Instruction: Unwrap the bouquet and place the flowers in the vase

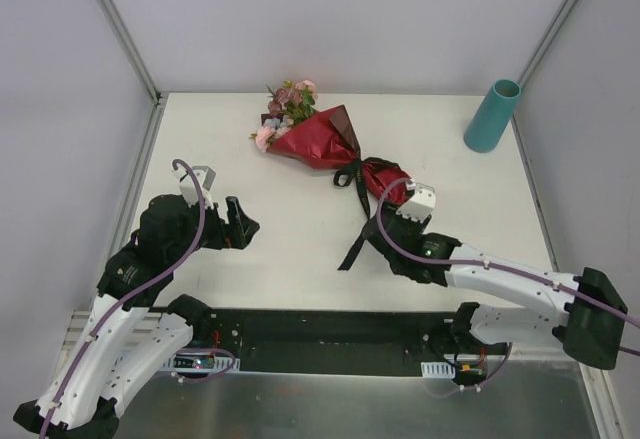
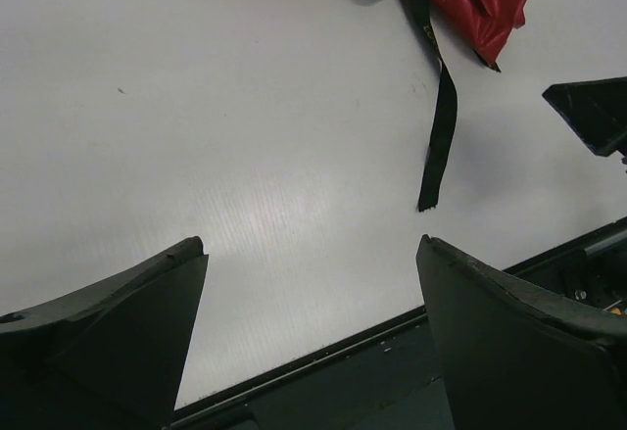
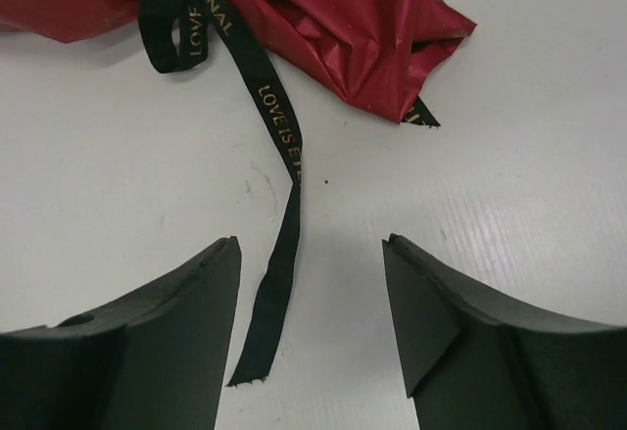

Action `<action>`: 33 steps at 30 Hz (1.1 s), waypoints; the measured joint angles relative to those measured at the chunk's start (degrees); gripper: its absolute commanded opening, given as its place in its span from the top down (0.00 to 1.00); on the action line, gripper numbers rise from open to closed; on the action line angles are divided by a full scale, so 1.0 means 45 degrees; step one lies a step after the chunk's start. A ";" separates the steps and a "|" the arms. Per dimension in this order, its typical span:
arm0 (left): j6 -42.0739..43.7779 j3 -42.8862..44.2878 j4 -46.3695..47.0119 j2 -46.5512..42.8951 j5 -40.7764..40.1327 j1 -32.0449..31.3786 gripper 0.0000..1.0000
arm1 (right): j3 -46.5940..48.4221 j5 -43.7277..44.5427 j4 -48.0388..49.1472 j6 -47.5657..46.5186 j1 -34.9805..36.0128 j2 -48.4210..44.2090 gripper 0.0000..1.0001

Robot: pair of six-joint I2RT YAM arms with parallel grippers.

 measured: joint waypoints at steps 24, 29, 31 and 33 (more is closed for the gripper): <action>-0.0719 -0.0209 0.0010 0.0136 -0.0049 -0.0005 0.11 | 0.2968 -0.4945 0.3045 -0.2735 -0.3483 0.8369 0.74; -0.2171 -0.0826 0.0092 0.0656 -0.0015 0.0000 0.12 | 0.2953 -0.4770 0.3211 -0.2817 -0.3531 0.8451 1.00; -0.2628 -0.1010 0.0092 0.1107 0.0005 0.0000 0.12 | 0.2837 -0.4809 0.3342 -0.2861 -0.3536 0.8354 1.00; -0.2939 -0.1030 0.0126 0.1559 0.0000 0.0000 0.11 | 0.2637 -0.4974 0.3439 -0.2900 -0.3536 0.8155 1.00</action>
